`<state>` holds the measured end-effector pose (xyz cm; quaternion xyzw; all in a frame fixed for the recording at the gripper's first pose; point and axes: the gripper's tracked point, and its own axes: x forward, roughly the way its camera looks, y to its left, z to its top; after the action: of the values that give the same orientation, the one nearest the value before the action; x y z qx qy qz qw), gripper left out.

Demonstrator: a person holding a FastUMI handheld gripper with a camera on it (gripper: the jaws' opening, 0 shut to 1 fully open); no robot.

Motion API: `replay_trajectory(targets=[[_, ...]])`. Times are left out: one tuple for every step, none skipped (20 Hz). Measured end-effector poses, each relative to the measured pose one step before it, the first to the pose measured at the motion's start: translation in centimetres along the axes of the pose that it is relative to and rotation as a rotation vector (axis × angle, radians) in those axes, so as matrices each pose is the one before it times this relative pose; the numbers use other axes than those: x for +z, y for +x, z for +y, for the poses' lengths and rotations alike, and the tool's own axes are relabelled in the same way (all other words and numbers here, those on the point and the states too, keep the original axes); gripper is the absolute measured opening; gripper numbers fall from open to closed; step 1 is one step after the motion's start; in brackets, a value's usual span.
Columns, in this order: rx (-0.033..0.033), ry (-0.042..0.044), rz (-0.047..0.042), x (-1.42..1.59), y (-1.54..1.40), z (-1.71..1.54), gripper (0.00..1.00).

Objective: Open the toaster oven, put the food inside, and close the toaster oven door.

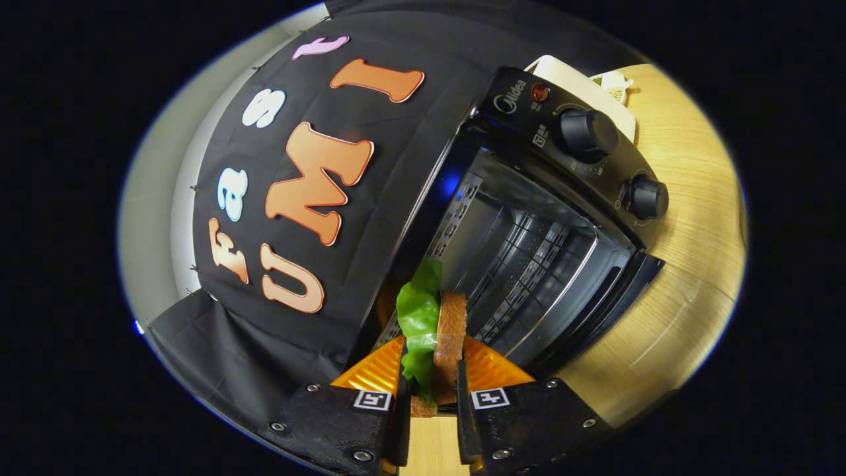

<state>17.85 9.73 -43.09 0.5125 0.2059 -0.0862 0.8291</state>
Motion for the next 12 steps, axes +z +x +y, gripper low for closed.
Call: replay_trajectory(targets=[[-0.00632,0.00147,-0.01313,0.044,0.244,-0.196,0.30],[-0.00238,-0.00242,-0.01842,0.174,0.313,-0.044,0.30],[-0.00051,-0.01260,-0.01993,0.129,0.242,-0.068,0.30],[-0.00869,-0.01756,-0.01713,0.158,0.501,-0.197,0.30],[-0.01448,-0.01814,-0.00817,-0.156,0.458,-0.418,0.30],[-0.00713,-0.00978,-0.00421,-0.021,0.324,-0.338,0.30],[-0.00270,0.00250,0.00083,-0.008,0.225,-0.091,0.29],[-0.00350,-0.00826,-0.00789,0.062,0.159,-0.052,0.29],[-0.00685,-0.02501,-0.00645,-0.256,0.341,-0.063,0.30],[-0.01279,-0.03835,-0.00412,-0.096,0.206,-0.157,0.31],[-0.01469,-0.04863,-0.00945,0.043,-0.185,-0.121,0.35],[-0.02350,-0.06598,-0.01451,0.197,-0.254,-0.461,0.40]])
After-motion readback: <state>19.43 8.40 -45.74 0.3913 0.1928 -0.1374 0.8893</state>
